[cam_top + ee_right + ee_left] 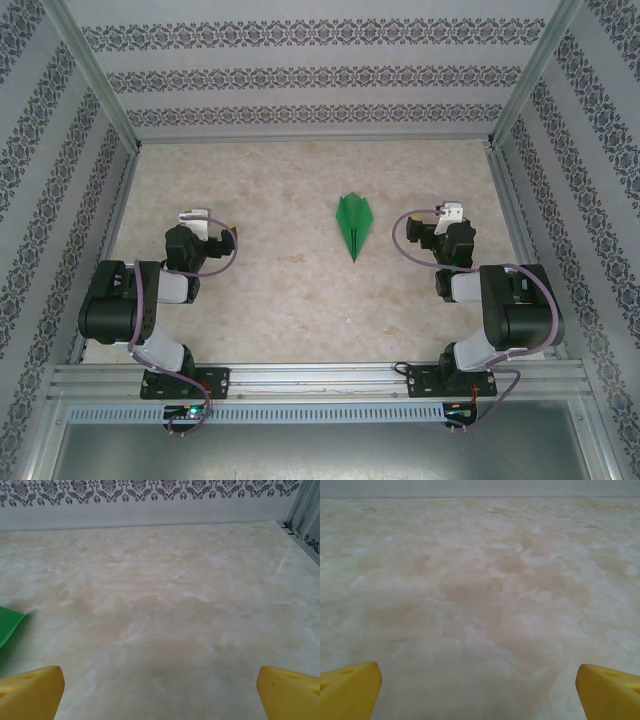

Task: Fold a paper plane with a square sheet of paper (fold left side to right side)
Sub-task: Reset both arms

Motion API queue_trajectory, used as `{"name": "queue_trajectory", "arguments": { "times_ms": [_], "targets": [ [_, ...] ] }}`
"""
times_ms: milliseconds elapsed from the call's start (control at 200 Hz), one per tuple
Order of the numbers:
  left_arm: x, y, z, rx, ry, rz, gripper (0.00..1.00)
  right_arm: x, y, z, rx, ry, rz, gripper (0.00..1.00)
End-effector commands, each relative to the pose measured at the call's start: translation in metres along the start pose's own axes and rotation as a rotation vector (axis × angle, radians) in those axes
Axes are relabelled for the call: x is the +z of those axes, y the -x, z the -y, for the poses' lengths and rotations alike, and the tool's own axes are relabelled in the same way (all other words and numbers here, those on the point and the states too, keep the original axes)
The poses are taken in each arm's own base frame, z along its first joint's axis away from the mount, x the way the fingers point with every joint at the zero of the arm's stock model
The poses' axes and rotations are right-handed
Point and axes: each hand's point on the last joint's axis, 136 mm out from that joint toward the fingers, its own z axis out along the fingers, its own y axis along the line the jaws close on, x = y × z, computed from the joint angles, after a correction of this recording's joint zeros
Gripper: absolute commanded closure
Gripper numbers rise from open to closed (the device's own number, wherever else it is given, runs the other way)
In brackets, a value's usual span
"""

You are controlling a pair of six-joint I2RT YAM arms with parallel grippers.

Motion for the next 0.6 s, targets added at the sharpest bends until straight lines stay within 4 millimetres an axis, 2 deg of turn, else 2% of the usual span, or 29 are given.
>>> {"name": "queue_trajectory", "arguments": {
  "times_ms": [0,595],
  "targets": [
    [0.0007,0.0135,-0.012,-0.022,0.061,0.051,0.01,0.0023,0.012,-0.0026,-0.006,0.001,0.029,0.02],
    [0.002,0.0137,-0.0034,-0.004,0.011,0.046,0.01,0.0033,0.0111,-0.0049,-0.026,-0.008,0.022,0.02]
  ]
}}
